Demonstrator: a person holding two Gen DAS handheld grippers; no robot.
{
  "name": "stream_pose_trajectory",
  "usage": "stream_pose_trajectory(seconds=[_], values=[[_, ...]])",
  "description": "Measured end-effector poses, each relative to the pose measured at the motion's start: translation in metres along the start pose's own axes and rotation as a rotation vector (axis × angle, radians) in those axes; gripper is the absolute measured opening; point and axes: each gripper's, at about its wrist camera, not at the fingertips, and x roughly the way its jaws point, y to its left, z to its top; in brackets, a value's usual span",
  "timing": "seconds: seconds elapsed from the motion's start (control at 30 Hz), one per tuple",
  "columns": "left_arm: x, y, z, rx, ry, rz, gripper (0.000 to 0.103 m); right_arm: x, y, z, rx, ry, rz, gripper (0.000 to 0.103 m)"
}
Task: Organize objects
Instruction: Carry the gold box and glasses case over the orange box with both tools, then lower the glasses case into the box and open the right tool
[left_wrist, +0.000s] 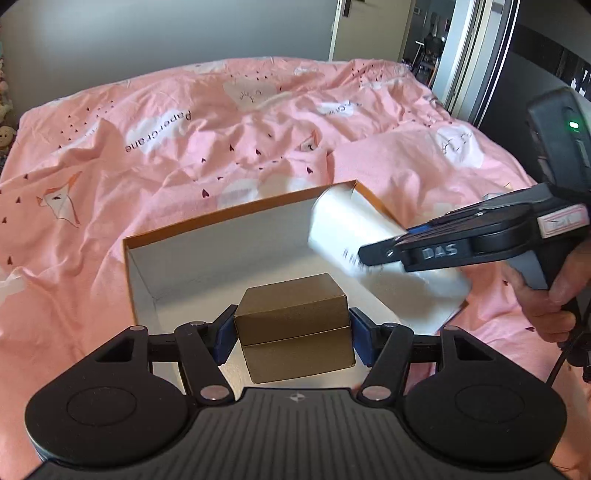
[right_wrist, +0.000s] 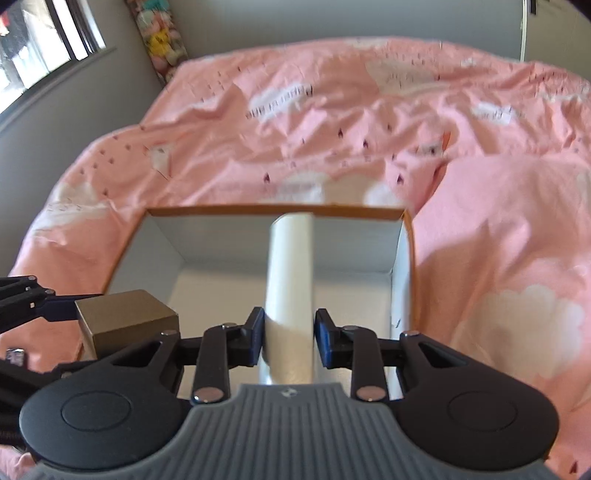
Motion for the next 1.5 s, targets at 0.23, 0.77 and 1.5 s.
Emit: stream_pose_trajectory(seconds=[0.23, 0.77, 1.5], values=[[0.051, 0.021, 0.008, -0.003, 0.08, 0.004, 0.071, 0.069, -0.009, 0.007, 0.062, 0.108, 0.006, 0.029], [0.089, 0.031, 0.006, 0.014, 0.14, 0.002, 0.071, 0.098, -0.02, 0.007, 0.008, 0.169, -0.061, 0.036], [0.083, 0.035, -0.004, 0.026, 0.146, -0.027, 0.071, 0.098, 0.014, -0.012, -0.406, 0.296, 0.032, 0.021]])
